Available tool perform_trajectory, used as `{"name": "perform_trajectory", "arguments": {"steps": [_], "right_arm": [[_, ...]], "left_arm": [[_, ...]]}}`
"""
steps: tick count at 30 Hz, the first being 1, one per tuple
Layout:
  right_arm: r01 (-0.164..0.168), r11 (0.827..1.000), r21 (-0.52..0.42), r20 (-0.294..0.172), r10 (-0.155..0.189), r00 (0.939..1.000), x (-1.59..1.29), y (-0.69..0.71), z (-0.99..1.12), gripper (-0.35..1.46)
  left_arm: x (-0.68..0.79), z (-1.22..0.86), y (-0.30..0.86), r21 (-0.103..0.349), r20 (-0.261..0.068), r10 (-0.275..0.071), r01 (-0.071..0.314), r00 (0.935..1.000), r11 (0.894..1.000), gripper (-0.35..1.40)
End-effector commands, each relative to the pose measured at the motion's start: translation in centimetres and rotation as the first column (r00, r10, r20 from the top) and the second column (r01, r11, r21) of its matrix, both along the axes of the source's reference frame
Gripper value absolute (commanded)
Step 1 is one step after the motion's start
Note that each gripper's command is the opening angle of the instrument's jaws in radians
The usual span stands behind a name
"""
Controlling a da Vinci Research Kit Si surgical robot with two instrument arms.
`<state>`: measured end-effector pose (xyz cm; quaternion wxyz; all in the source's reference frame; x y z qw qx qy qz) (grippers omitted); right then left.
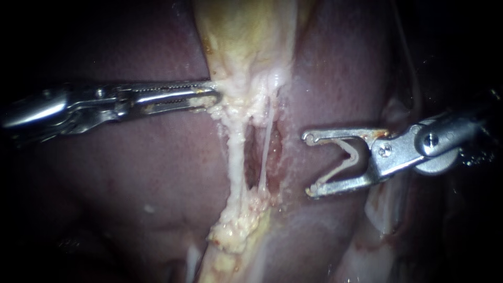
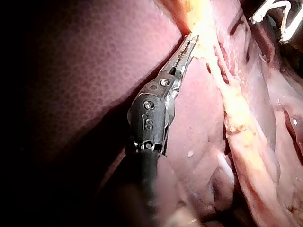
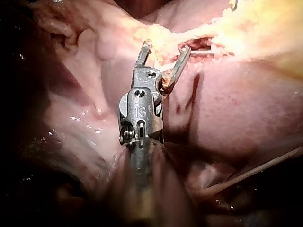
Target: Grabbing gallbladder
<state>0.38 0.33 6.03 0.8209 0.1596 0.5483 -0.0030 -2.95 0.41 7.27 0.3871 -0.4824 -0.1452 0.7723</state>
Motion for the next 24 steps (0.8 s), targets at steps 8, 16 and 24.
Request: {"name": "perform_trajectory", "arguments": {"steps": [8,16,24], "right_arm": [[0.001,1.0,0.001,-0.001,-0.001,1.0,-0.03,0.01,-0.01,0.5],[0.001,1.0,0.001,-0.001,-0.001,1.0,-0.03,0.01,-0.02,0.5],[0.001,1.0,0.002,-0.001,-0.001,1.0,-0.04,0.03,-0.02,0.5]], "left_arm": [[0.14,-0.43,0.33,-0.012,0.036,0.101,-0.1,0.9943,0.995,-0.35],[0.45,-0.8,0.82,-0.095,0.043,0.184,-0.18,0.9819,0.979,-0.35],[0.51,-0.84,0.87,-0.097,0.04,0.185,-0.18,0.9819,0.979,-0.35]]}}
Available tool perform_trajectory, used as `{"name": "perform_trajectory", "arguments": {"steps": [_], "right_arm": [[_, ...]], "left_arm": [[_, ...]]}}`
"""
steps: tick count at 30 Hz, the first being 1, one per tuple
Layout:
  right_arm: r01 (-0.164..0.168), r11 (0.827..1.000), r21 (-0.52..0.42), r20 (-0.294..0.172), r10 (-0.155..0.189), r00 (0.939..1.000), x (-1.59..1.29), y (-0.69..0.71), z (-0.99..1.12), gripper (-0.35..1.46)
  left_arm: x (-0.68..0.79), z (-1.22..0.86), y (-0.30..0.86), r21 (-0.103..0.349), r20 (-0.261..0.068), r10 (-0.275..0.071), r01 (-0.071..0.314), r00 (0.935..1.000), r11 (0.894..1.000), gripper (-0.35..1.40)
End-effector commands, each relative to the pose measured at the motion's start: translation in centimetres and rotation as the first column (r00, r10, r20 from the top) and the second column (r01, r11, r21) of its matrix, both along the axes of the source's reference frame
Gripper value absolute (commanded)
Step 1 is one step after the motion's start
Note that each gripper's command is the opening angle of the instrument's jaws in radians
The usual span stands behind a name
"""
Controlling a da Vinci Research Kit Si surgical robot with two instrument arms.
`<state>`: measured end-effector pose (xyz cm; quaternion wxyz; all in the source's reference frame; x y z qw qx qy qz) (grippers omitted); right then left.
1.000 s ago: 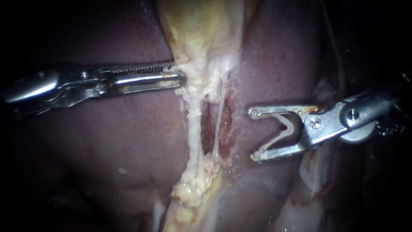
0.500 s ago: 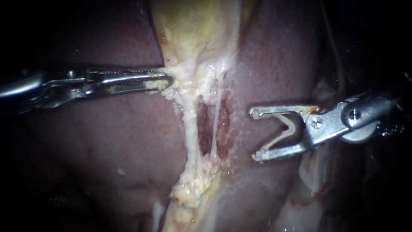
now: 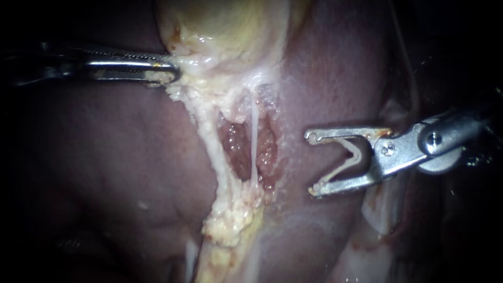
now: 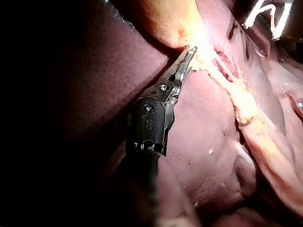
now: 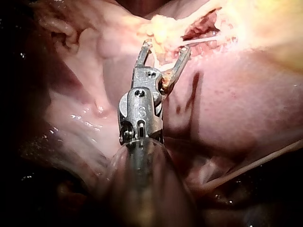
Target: Grabbing gallbladder
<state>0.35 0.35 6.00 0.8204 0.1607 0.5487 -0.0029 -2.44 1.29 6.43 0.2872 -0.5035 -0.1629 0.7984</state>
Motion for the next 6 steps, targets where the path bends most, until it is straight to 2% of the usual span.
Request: {"name": "perform_trajectory", "arguments": {"steps": [1,6], "right_arm": [[0.0,1.0,0.0,0.0,0.0,1.0,0.0,0.0,0.0,0.5],[0.0,1.0,0.0,0.0,0.0,1.0,0.0,0.01,0.0,0.5]], "left_arm": [[0.0,0.0,0.0,0.0,-0.001,-0.002,0.002,1.0,1.0,-0.35],[0.0,0.01,-0.02,-0.001,-0.002,-0.002,0.002,1.0,1.0,-0.35]]}}
